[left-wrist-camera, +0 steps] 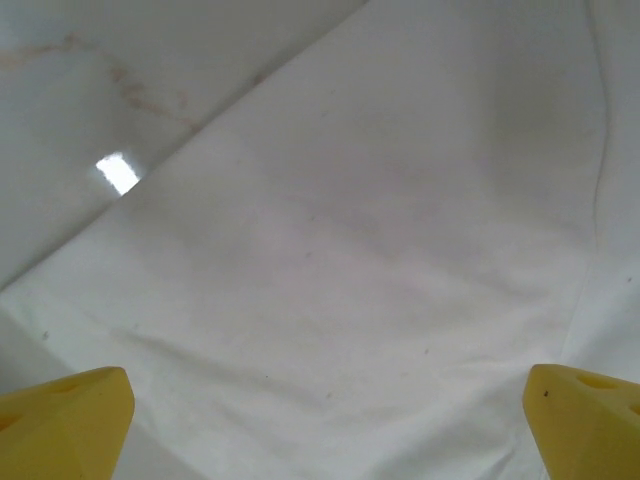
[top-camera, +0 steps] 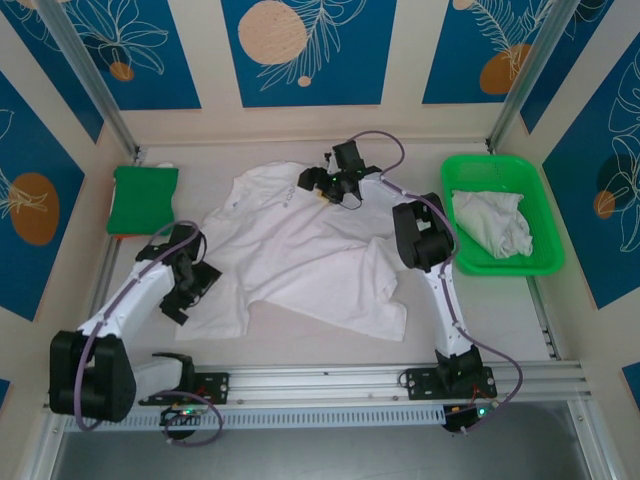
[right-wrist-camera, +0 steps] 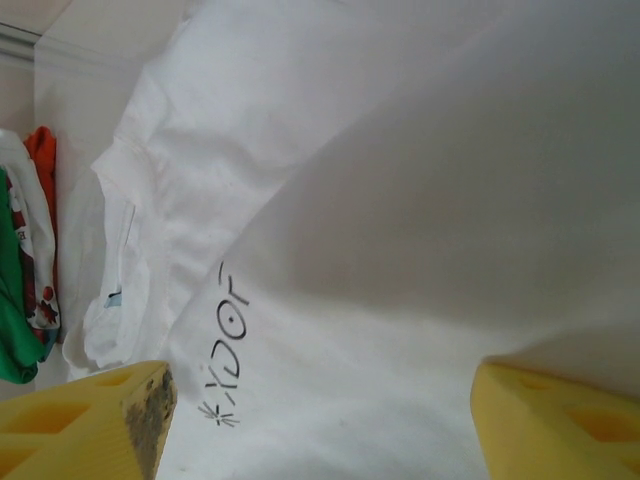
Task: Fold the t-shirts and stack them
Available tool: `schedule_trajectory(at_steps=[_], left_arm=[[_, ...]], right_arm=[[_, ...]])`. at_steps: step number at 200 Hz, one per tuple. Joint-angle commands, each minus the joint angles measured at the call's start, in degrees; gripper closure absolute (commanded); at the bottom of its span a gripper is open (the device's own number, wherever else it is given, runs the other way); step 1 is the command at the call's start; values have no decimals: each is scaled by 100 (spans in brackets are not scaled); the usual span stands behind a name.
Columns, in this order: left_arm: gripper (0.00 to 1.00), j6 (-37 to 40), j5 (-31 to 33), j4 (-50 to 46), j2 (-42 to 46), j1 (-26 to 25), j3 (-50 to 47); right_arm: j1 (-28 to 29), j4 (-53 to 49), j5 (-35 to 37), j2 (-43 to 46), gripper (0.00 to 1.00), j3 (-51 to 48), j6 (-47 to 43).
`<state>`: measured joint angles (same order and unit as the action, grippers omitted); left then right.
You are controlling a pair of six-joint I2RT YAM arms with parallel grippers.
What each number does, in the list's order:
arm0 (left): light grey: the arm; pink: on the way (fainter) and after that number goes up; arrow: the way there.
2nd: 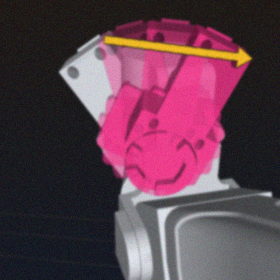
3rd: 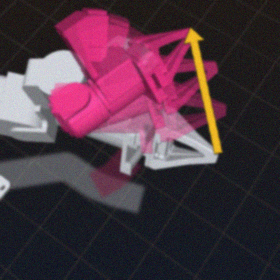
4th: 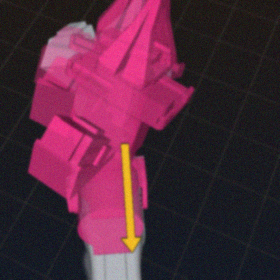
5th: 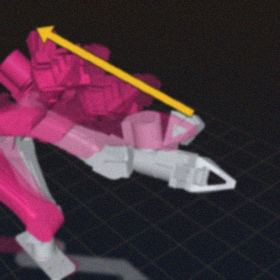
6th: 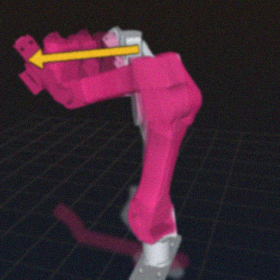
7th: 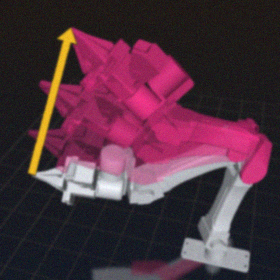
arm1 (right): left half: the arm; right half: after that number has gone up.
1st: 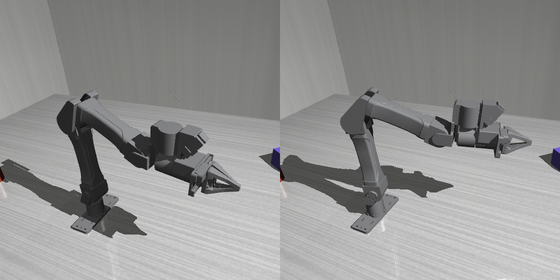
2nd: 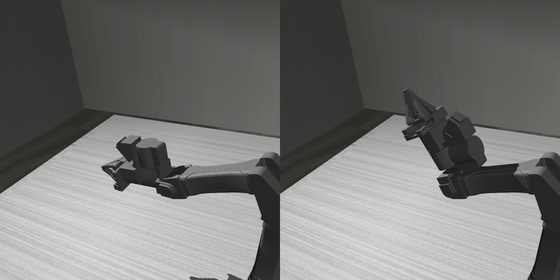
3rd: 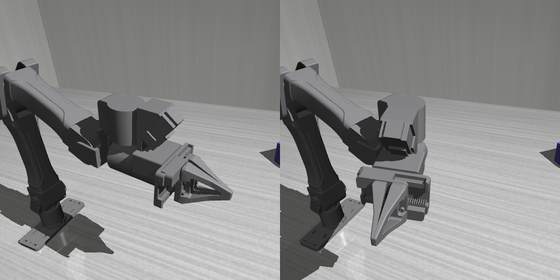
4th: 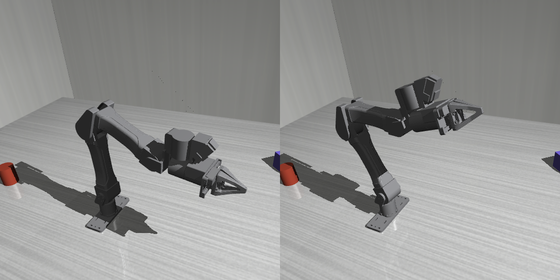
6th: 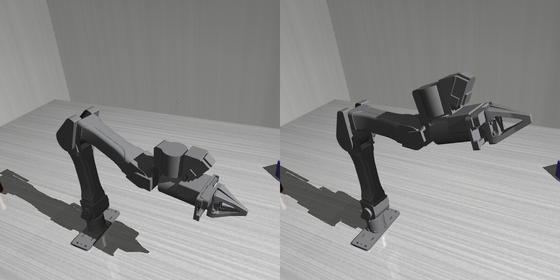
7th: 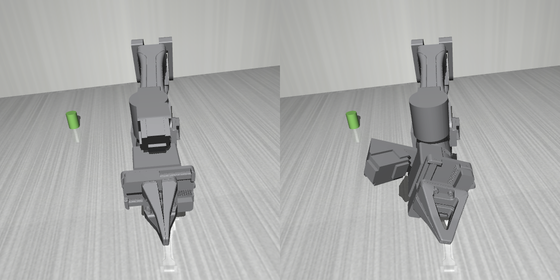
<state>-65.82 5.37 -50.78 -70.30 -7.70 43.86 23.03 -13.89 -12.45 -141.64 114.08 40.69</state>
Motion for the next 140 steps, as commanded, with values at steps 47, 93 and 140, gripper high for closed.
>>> schedule_trajectory(at_steps=[47,93,140], left_arm=[[5,503,606,830,-1359,237,801],[21,1066,659,889,-2247,597,1466],[35,1710,598,899,-2935,857,2016]], right_arm=[[-96,-1436,-299,-1580,21,2507,-435],[-158,-1415,-728,-1288,21,2730,-695],[-123,-1007,-856,-139,20,1760,-979]])
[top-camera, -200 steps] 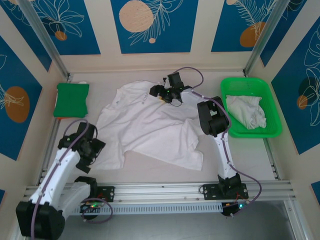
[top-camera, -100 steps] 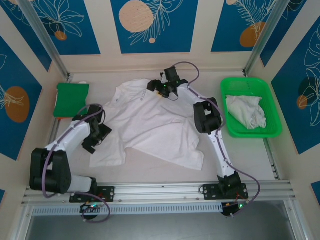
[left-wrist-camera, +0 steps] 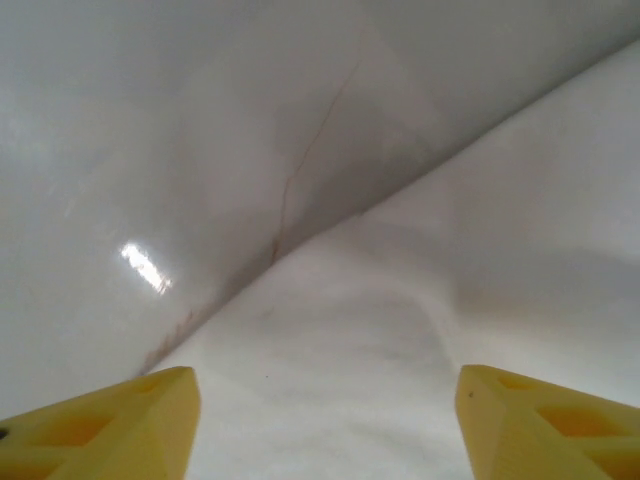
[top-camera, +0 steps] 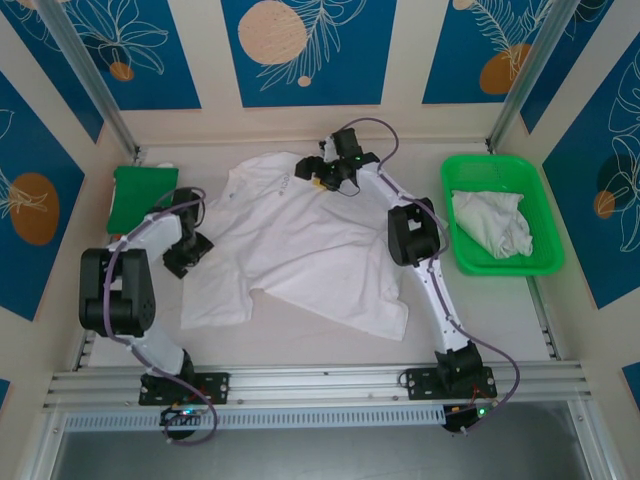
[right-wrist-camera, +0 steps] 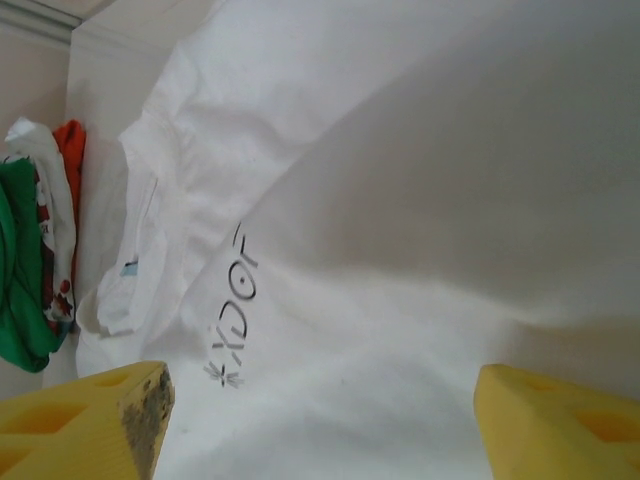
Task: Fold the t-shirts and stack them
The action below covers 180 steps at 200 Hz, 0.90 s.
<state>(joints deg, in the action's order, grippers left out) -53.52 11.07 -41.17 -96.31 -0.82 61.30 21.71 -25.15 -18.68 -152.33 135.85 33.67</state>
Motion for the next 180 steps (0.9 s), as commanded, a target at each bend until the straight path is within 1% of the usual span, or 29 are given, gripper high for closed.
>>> schedule_trajectory(at_steps=[1,42,58,72,85,94,102,115,133,158,180], left_arm=[[35,485,23,-60,-348,169,279],[44,490,-267,101,-818,227,447],[51,474,-267,70,-951,228,512],[58,431,-286,75,-1001,256,475],[60,344,-345,84,-997,290,386],[60,295,-401,99,-955,303,308],[54,272,-410,112,-881,310,234],[40,272,-391,192,-715,310,132],[33,314,-330,90,-479,310,181],[32,385,-127,-36,-159,317,254],[36,421,-162,-159,-94,343,279]], right_arm=[[13,135,-233,958,20,-449,-280],[-1,1105,49,2355,20,-2143,-249],[-30,1363,171,2845,20,-2780,-238],[-67,1584,311,3301,20,-3416,-215],[-132,1769,443,3668,20,-3945,-163],[-198,1892,533,3953,20,-4358,-125],[-251,1958,602,4161,20,-4634,-107],[-326,1984,674,4431,20,-4984,-152],[-384,1907,751,4676,19,-5299,-248],[-378,1860,769,4825,19,-5590,-308],[-370,1882,790,4896,19,-5774,-265]])
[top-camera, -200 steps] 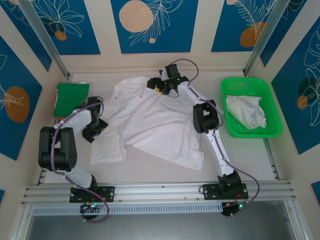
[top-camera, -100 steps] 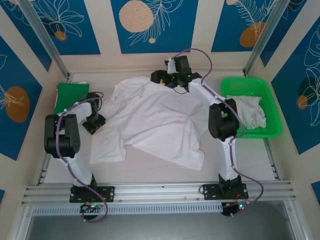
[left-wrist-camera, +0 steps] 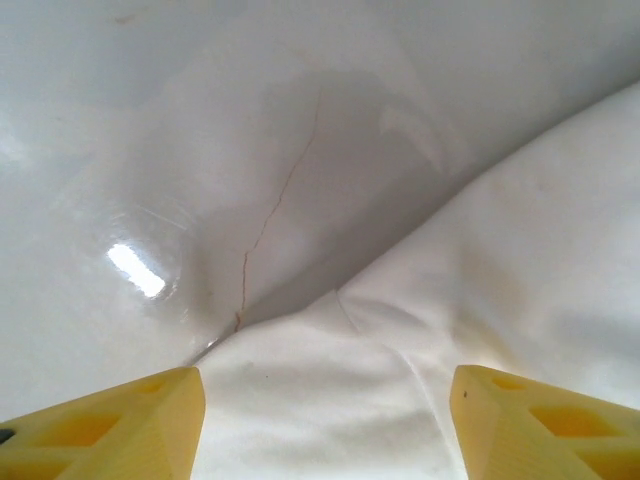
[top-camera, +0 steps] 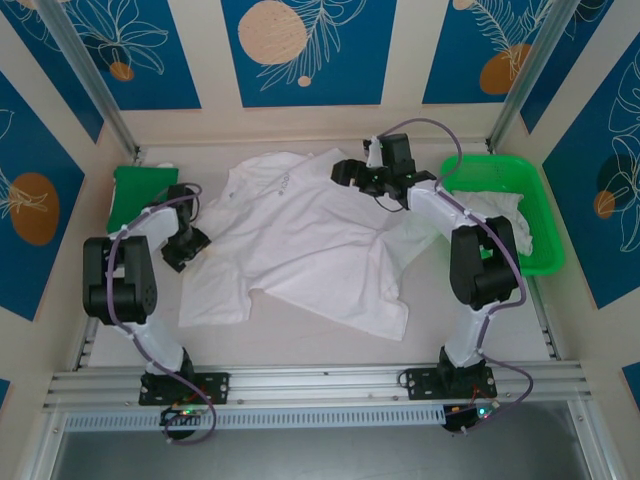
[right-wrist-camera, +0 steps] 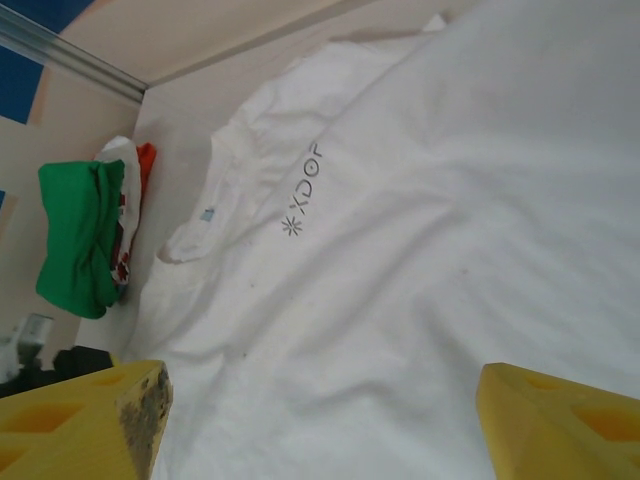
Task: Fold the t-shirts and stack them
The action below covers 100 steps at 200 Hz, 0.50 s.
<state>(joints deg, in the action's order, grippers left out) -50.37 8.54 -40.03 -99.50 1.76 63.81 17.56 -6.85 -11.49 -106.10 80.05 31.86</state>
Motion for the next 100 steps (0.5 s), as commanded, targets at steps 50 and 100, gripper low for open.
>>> schedule_trajectory(at_steps=[50,100], left_arm=[[39,-177,-523,-1,235,87,-526],[42,-377,-692,69,254,87,-883]], right_arm=[[46,88,164,454,19,-367,-29],[51,48,234,484,19,-452,-35]])
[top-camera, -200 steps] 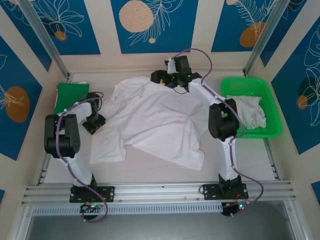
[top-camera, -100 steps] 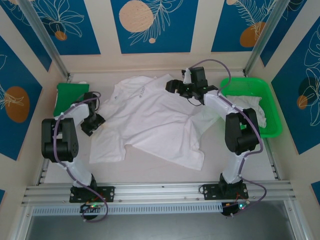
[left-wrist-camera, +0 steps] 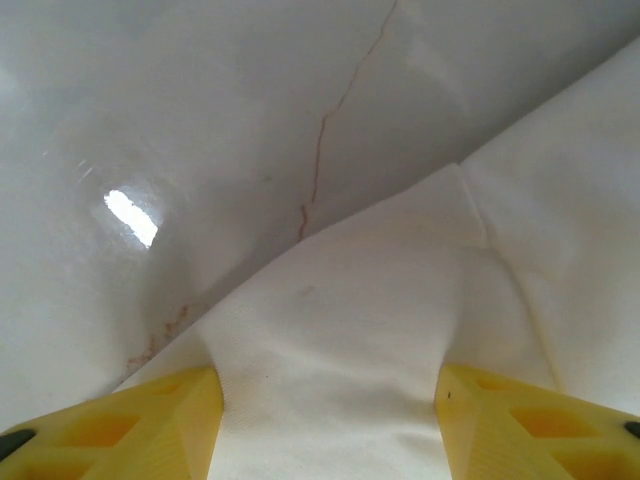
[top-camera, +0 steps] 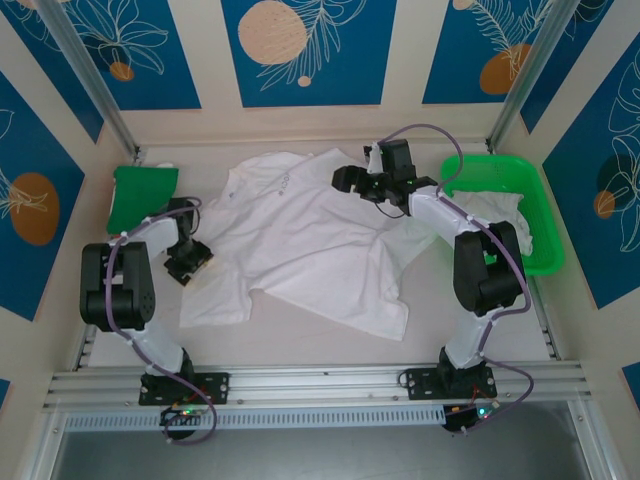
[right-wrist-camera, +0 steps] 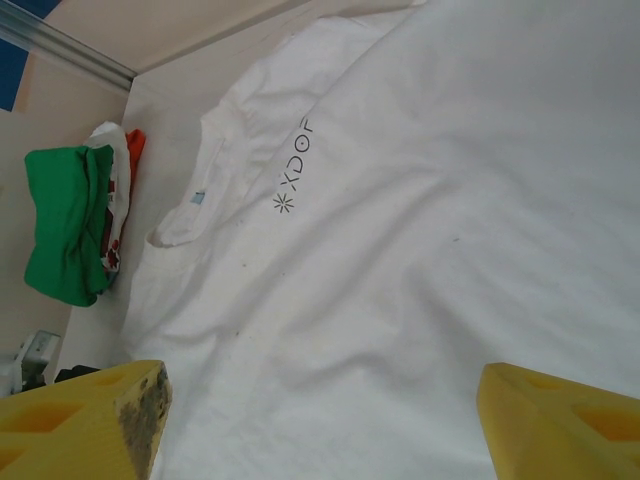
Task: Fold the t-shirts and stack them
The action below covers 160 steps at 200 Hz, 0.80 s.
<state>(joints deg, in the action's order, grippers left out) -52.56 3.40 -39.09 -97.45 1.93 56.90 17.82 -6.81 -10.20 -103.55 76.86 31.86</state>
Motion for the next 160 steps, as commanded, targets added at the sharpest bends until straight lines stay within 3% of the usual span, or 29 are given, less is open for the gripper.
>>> schedule_trajectory(at_steps=[1,32,61,77,95,114,144,160], left_arm=[[42,-154,-171,-27,41,70,-195],[47,-119,-118,54,-118,104,-270],[58,-225,-322,366,-193,169,-496],[67,-264,-401,461,-233,197,-581],[85,-245,-371,476,-240,213,-617],[100,-270,-349,540,-147,253,-710],[100,-339,-278,604,79,262,-838],[100,-347,-254,613,150,272,-882]], right_arm=[[26,50,105,229,19,-143,-33],[22,113,92,253,19,-271,29],[6,91,106,397,19,-384,56],[-16,61,108,570,19,-505,105],[-17,-5,273,900,19,-778,153],[56,-219,840,1437,19,-1260,309],[494,-1478,2457,2594,21,-2090,768],[756,-2338,2851,3121,22,-2479,1099]])
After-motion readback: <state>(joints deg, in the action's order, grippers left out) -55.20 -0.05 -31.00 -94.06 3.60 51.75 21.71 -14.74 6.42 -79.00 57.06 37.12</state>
